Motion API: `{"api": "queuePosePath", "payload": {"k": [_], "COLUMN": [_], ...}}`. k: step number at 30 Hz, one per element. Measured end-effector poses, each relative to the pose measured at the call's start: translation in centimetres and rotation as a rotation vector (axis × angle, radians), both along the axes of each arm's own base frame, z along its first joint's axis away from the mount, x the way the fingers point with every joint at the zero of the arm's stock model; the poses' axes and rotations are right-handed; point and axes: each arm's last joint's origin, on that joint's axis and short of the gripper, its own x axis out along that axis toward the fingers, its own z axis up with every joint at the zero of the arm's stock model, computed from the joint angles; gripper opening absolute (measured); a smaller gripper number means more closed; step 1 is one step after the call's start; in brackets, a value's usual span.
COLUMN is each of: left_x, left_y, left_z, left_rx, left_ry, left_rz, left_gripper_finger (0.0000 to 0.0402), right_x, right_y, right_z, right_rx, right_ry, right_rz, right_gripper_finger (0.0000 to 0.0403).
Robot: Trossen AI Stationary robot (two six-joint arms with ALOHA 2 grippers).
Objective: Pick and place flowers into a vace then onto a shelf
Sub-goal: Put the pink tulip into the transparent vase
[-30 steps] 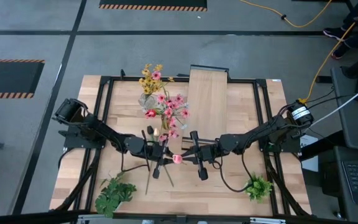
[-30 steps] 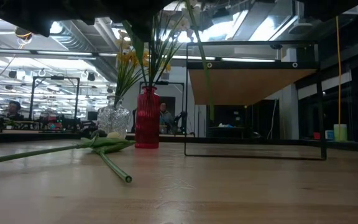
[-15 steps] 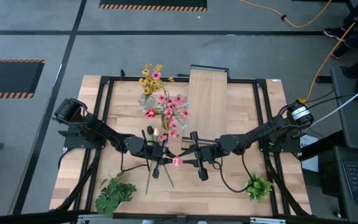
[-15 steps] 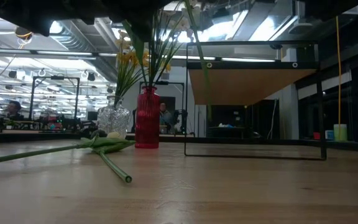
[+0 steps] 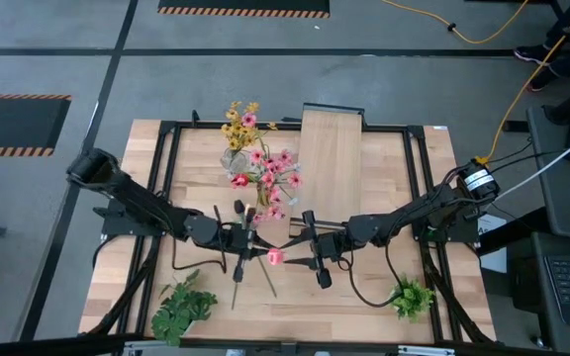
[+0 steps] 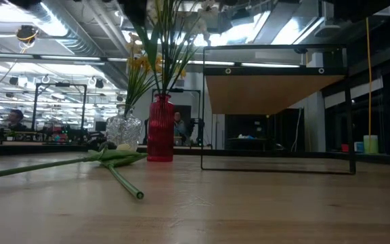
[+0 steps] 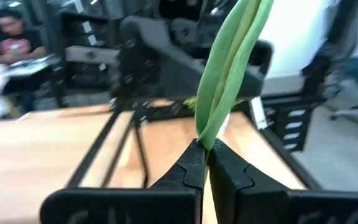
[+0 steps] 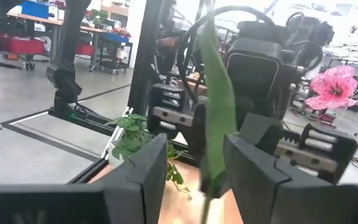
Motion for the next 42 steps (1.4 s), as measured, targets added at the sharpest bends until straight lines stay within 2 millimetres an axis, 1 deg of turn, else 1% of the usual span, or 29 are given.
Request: {"api": "queuePosePath", "payload": {"k": [4,8,11,15,17,19,22,25,28,33,35,38,42], "left_x": [-1.8,-3.9,-5.7,-8.1,-9.0,-9.8,-10.8,-11.8,-12.8,-14.1,-14.4,-14.5,-14.1], "left_y": [-0.2,-0.7,-0.9,-0.4,0.0,0.5,1.1,1.7,2.5,3.8,4.3,5.0,6.1], "left_z": [1.0,2.0,1.8,0.6,0.1,-0.1,0.2,1.2,2.1,3.3,3.6,3.9,4.1], "left_rx": [0.031,0.065,0.071,0.034,0.014,0.009,0.006,0.024,0.042,0.081,0.087,0.086,0.082], "left_ry": [0.056,0.079,0.069,0.061,0.057,0.044,0.014,-0.026,-0.052,-0.058,-0.056,-0.063,-0.077], "left_rz": [0.110,0.217,0.258,0.312,0.335,0.369,0.426,0.497,0.617,0.777,0.825,0.848,0.858], "left_gripper_finger": [0.0004,0.0004,0.0004,0.0004,0.0003,0.0003,0.0003,0.0003,0.0003,0.0003,0.0004,0.0004,0.0004], "right_x": [0.0,0.0,0.0,0.0,0.0,0.1,0.2,0.3,0.3,0.3,0.3,0.3,0.5], "right_y": [0.0,0.0,0.0,0.0,-0.1,-0.2,-0.5,-0.7,-0.7,-0.7,-0.7,-0.8,-1.3], "right_z": [0.0,-0.3,-0.4,-0.6,-0.8,-1.0,-1.1,-1.3,-1.5,-1.3,-1.3,-1.3,-1.3], "right_rx": [0.021,0.009,0.005,-0.003,-0.011,-0.015,0.004,0.002,-0.007,-0.006,-0.006,-0.026,-0.024], "right_ry": [0.007,0.038,0.046,0.064,0.084,0.110,0.121,0.137,0.162,0.144,0.141,0.136,0.137], "right_rz": [0.003,0.002,0.002,0.001,0.000,-0.003,-0.011,-0.018,-0.021,-0.020,-0.020,-0.023,-0.037], "right_gripper_finger": [0.0154,0.0130,0.0094,0.0024,0.0008,0.0011,0.0007,0.0004,0.0006,0.0002,0.0004,0.0004,0.0004]}}
